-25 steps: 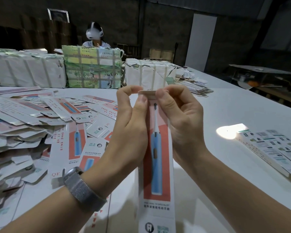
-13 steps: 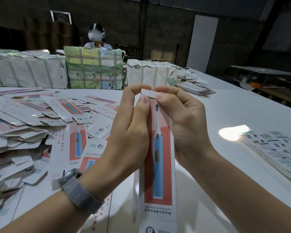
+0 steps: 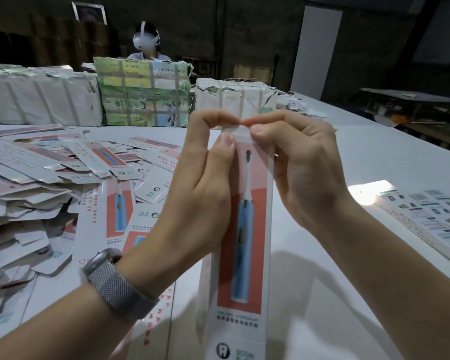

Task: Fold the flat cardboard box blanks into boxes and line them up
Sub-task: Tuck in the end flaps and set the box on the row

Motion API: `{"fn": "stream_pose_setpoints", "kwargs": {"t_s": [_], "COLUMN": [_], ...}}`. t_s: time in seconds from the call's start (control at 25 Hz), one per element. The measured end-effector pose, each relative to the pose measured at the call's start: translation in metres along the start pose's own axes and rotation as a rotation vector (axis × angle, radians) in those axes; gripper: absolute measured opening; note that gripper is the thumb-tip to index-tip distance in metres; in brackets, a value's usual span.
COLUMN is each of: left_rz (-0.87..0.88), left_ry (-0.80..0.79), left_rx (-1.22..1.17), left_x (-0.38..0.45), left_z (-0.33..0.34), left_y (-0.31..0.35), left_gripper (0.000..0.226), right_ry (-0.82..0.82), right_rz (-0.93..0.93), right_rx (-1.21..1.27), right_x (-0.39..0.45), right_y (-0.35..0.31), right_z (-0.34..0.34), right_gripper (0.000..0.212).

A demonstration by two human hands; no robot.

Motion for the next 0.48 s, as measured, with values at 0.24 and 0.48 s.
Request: {"fn": "stream_pose_setpoints", "kwargs": {"t_s": [0.24,0.48], "left_rz": [-0.010,-0.053], "left_ry": [-0.086,-0.091], "left_rx": [0.112,0.104], "left_x": [0.000,-0.001], "left_z": [0.004,0.004], "left_y": [-0.005,-0.012], "left_gripper": [0.012,0.011], "right_ry": [-0.048,-0.053], "right_rz": [0.027,-0.042], "right_rx": [-0.293,-0.480], "right_x": [0.009,0.006], "right_y": [-0.009,-0.019], "right_z": [-0.006,-0.004], "right_gripper": [0.022,0.012]}}
Point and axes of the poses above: each hand's wrist, its own x-axis towards the middle knuckle, its own z-axis out of the palm, y = z × x, the point moved 10 cm from there along x, towards the middle knuckle, and after that the axes turned 12 degrees about z, right-handed, at the moved point
